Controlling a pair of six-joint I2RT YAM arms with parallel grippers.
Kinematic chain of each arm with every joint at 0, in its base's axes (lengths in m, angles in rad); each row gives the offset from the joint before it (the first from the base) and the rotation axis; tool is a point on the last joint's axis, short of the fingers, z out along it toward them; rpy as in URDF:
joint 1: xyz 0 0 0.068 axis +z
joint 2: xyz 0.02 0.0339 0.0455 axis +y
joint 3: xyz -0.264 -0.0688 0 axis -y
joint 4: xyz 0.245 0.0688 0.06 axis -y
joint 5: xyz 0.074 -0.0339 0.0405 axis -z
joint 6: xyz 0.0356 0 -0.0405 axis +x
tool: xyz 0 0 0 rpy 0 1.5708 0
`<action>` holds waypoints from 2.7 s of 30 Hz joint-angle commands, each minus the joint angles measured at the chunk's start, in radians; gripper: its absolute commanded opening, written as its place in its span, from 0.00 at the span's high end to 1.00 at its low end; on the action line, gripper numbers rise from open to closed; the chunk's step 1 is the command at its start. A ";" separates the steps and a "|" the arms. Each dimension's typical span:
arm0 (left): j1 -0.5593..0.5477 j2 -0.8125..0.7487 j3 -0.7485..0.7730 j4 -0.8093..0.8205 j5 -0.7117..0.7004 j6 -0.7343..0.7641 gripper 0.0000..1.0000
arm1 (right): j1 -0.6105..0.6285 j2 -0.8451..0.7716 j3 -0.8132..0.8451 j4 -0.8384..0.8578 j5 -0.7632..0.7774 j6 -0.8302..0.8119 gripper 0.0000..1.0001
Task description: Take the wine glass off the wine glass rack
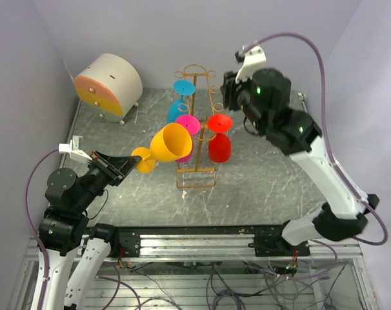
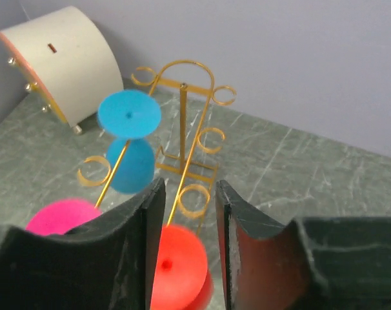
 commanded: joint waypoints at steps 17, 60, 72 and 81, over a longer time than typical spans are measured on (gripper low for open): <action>0.002 0.173 0.112 0.066 0.026 0.215 0.93 | -0.241 0.010 0.068 -0.042 -1.092 0.231 0.54; 0.002 0.285 0.207 0.054 -0.050 0.279 0.46 | -0.169 -0.021 0.050 0.043 -0.614 0.241 1.00; 0.002 0.244 0.174 -0.042 -0.312 0.497 0.46 | -0.391 0.131 0.261 -0.029 -0.039 0.146 1.00; 0.002 0.226 0.048 -0.034 -0.371 0.552 0.48 | -0.836 0.268 0.131 -0.192 -0.299 0.393 1.00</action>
